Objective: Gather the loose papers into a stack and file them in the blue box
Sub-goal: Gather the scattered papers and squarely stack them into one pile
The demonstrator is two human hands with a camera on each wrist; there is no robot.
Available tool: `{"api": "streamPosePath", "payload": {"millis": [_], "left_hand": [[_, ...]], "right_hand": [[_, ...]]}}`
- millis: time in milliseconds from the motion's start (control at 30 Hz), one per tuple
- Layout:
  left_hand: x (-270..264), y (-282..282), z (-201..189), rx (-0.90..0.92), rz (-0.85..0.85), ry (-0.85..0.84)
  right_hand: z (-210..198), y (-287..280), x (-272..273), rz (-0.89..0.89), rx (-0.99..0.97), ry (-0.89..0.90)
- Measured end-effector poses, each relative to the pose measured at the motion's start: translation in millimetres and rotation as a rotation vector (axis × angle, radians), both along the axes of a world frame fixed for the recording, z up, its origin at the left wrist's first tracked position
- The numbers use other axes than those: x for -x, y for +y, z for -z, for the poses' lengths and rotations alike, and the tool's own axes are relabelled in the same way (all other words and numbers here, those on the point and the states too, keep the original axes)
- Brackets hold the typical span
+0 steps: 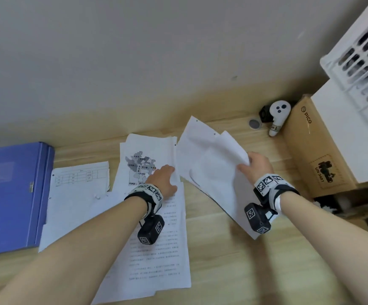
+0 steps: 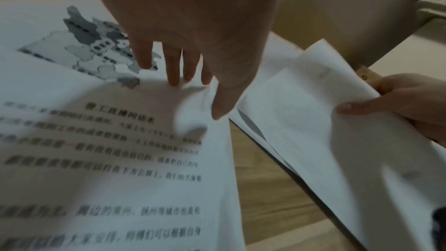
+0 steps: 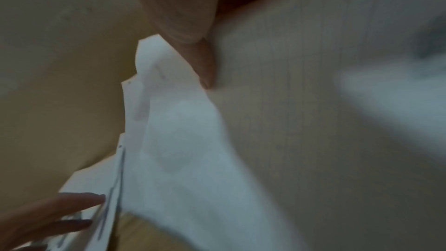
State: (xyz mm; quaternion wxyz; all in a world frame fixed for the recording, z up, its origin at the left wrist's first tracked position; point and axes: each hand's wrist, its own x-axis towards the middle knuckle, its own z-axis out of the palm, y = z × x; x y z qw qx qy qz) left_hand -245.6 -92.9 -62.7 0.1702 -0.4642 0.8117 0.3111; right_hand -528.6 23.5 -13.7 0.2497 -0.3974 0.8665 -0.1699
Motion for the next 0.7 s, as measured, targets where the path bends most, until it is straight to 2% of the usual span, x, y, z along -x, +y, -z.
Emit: {"api": "streamPosePath", "payload": {"millis": [67,133,233,300,400,467,600,700], "left_hand": [[-2.2,1.1,-18.8,-0.04,-0.052,0.066],[-4.9,3.2,-39.4,-0.078,-0.196,0.192],[-10.2,10.1,-73.6,-0.185,-0.454,0.52],[-15.2,16.4,-95.8,-0.269,-0.57,0.666],[-30.0,27.5,-114.3,-0.38,-0.709,0.712],[-46.3,38.6,-111.1,-0.409,-0.782,0.696],[-76.1,73.6,-91.3,-0.399,-0.961,0.639],[-104.5,91.1,-68.2,-0.354,-1.088,0.68]], "right_hand": [[-23.1,-2.4,-9.2,0.0,0.1,0.058],[-43.8,-3.2,-24.1,-0.026,0.175,0.108],[-65.4,5.2,-56.4,-0.148,0.174,0.179],[-69.7,16.5,-82.1,-0.285,0.143,0.236],[-59.3,36.1,-119.7,-0.511,0.123,0.261],[-45.5,49.6,-143.5,-0.614,0.099,0.24],[-17.7,75.4,-171.8,-0.665,0.035,0.105],[-3.2,91.6,-174.1,-0.693,-0.022,0.153]]}}
